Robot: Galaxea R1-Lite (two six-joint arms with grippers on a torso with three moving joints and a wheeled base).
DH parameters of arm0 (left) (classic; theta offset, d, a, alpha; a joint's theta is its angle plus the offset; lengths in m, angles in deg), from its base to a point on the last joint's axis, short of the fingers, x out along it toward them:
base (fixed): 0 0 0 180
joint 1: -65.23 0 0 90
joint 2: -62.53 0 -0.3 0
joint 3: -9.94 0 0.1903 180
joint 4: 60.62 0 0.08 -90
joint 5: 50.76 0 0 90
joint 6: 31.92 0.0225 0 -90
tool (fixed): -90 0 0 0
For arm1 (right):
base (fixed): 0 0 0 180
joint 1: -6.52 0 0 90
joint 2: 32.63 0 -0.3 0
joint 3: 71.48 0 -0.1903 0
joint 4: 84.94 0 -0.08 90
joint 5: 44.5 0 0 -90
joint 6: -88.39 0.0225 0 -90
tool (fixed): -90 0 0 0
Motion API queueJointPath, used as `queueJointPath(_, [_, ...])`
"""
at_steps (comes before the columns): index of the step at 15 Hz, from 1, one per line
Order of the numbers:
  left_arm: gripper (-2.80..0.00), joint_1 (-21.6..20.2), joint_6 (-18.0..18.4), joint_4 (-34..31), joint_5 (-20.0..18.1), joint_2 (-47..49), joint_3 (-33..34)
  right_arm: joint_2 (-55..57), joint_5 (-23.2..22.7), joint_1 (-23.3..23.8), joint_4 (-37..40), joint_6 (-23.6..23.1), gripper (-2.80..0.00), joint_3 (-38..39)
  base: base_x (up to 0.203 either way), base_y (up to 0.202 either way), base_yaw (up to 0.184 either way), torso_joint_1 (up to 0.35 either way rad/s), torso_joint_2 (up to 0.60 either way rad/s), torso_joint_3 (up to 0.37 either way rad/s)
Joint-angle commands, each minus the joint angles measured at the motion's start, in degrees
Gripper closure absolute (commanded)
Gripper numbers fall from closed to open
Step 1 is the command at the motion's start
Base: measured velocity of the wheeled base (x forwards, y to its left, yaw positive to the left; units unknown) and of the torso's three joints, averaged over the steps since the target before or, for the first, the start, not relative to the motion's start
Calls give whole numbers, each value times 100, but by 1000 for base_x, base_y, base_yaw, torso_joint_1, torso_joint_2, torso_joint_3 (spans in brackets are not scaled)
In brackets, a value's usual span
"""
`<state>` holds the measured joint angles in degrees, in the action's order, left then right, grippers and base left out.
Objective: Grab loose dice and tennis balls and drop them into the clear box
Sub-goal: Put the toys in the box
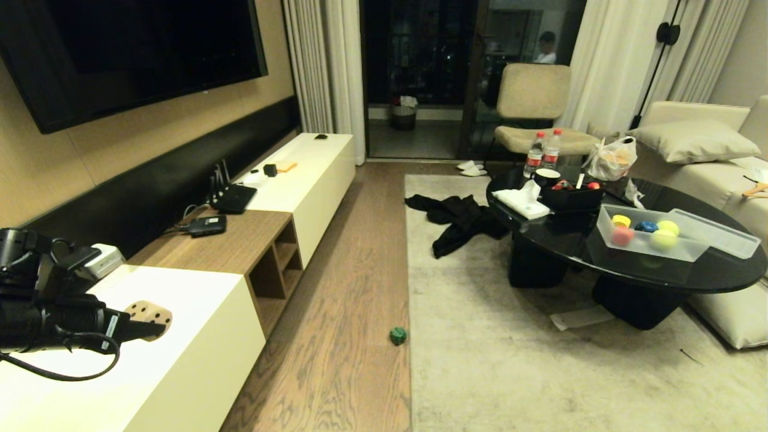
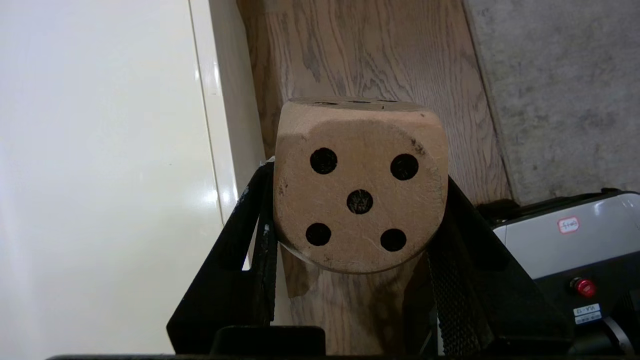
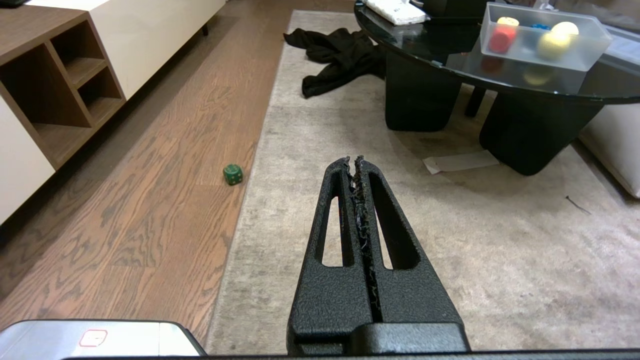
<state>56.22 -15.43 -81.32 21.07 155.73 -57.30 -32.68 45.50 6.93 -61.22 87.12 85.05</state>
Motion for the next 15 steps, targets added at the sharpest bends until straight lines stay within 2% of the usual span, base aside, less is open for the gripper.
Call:
queueJointPath(1, [0,4,21,5,-12,-37,4,5,0,2,0,-5,0,1,0,0,0,0,0,0])
queueJointPath(7, [0,2,12,29,-63,-542,339,5,0,2,0,-5,0,1,0,0,0,0,0,0])
queueJointPath(11, [0,242,4,49,-170,-812,654,5,-9,2,0,1,0,1,0,0,0,0,0,0])
queueJointPath(15, [0,238,-6,191,-213,-1029,947,5,-9,2,0,-5,0,1,0,0,0,0,0,0])
